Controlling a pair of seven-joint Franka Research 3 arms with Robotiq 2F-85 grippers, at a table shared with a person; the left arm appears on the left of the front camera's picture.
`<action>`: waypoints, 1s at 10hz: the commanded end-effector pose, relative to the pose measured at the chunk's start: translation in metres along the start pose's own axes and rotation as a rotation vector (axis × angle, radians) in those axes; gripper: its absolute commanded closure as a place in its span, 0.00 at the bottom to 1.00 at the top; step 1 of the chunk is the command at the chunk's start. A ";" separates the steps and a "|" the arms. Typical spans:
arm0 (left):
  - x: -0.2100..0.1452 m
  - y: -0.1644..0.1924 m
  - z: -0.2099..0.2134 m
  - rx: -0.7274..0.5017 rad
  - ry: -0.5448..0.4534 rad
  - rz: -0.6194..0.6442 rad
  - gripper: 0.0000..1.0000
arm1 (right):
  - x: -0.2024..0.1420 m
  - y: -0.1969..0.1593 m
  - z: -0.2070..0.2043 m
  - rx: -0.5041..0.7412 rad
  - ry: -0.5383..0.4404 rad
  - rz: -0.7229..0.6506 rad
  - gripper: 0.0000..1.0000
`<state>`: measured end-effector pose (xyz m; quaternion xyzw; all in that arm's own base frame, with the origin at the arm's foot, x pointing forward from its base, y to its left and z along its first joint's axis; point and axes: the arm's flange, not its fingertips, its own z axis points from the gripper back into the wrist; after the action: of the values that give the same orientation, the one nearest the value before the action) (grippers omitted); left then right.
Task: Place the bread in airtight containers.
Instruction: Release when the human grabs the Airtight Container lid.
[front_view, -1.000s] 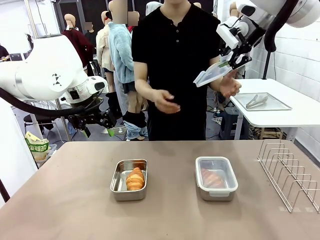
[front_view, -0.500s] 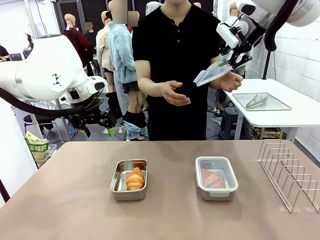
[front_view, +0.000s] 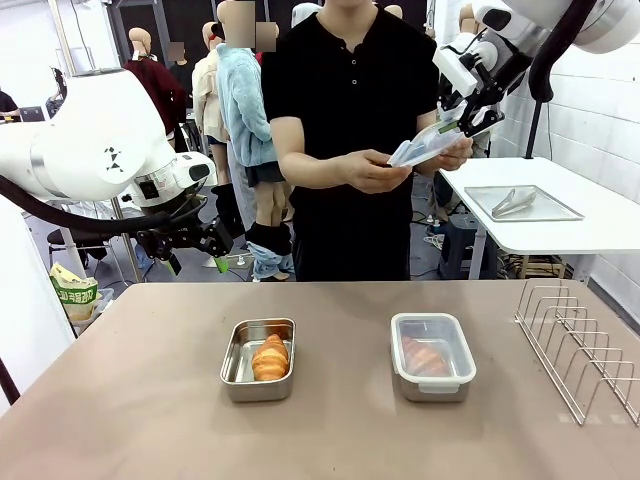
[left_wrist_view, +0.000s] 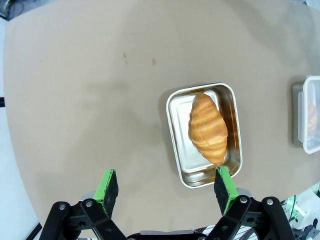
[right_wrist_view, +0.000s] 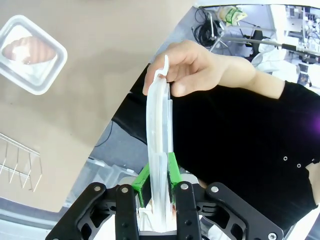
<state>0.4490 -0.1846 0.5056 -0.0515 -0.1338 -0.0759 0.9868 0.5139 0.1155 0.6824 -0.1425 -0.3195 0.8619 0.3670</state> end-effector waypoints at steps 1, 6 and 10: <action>0.002 0.002 0.000 0.008 -0.003 0.010 0.00 | 0.002 0.003 -0.001 -0.026 -0.006 -0.002 1.00; 0.002 0.002 0.000 0.008 -0.003 0.010 0.00 | 0.002 0.003 -0.001 -0.026 -0.006 -0.002 1.00; 0.002 0.002 0.000 0.008 -0.003 0.010 0.00 | 0.002 0.003 -0.001 -0.026 -0.006 -0.002 1.00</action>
<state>0.4490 -0.1846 0.5056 -0.0515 -0.1338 -0.0759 0.9868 0.5134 0.1162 0.6830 -0.1432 -0.3197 0.8619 0.3665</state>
